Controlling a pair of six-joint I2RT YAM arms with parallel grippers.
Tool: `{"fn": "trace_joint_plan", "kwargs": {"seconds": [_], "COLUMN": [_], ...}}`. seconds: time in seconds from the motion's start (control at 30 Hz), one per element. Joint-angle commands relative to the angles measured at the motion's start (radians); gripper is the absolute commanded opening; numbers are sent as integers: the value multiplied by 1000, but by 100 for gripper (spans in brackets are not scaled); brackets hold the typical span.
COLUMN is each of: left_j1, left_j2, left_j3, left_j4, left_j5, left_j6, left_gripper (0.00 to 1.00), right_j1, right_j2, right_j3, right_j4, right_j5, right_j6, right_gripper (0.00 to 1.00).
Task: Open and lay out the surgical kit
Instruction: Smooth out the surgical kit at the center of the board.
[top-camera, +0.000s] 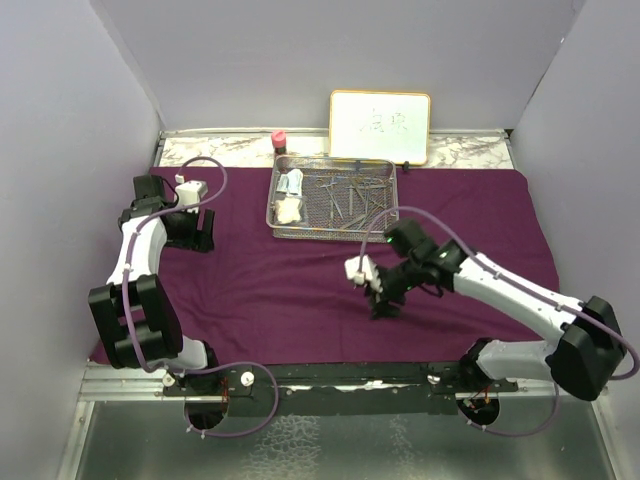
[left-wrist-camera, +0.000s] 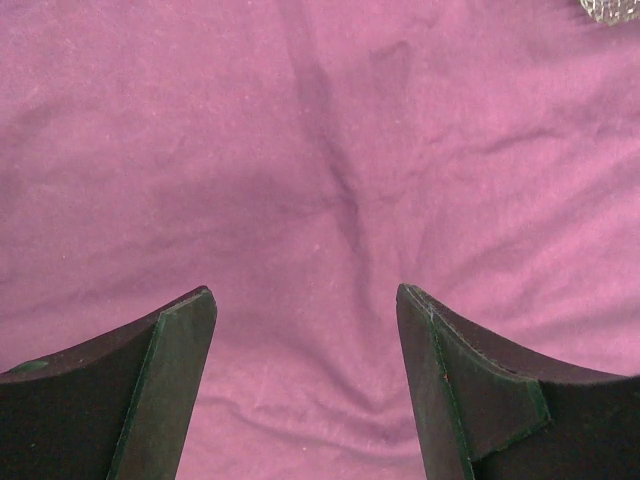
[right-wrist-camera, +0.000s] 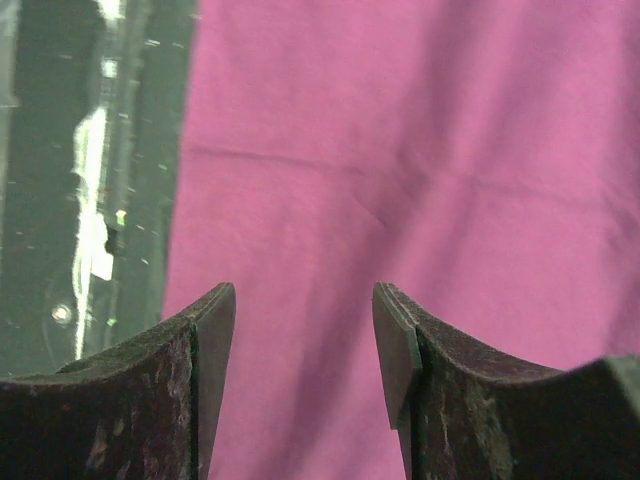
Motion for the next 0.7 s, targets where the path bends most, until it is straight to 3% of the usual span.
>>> {"fn": "trace_joint_plan", "kwargs": {"seconds": [0.0, 0.23, 0.67], "left_j1": [-11, -13, -21], "left_j2": [21, 13, 14], "left_j3": [17, -26, -41], "left_j4": [58, 81, 84], "left_j5": [19, 3, -36], "left_j6": [-70, -69, -20], "left_gripper": [76, 76, 76], "right_j1": [188, 320, 334], "right_j2": [55, 217, 385], "right_j3": [-32, -34, -10], "right_j4": [171, 244, 128], "right_j5": [32, 84, 44], "right_j6": [80, 73, 54], "right_gripper": [55, 46, 40]}}
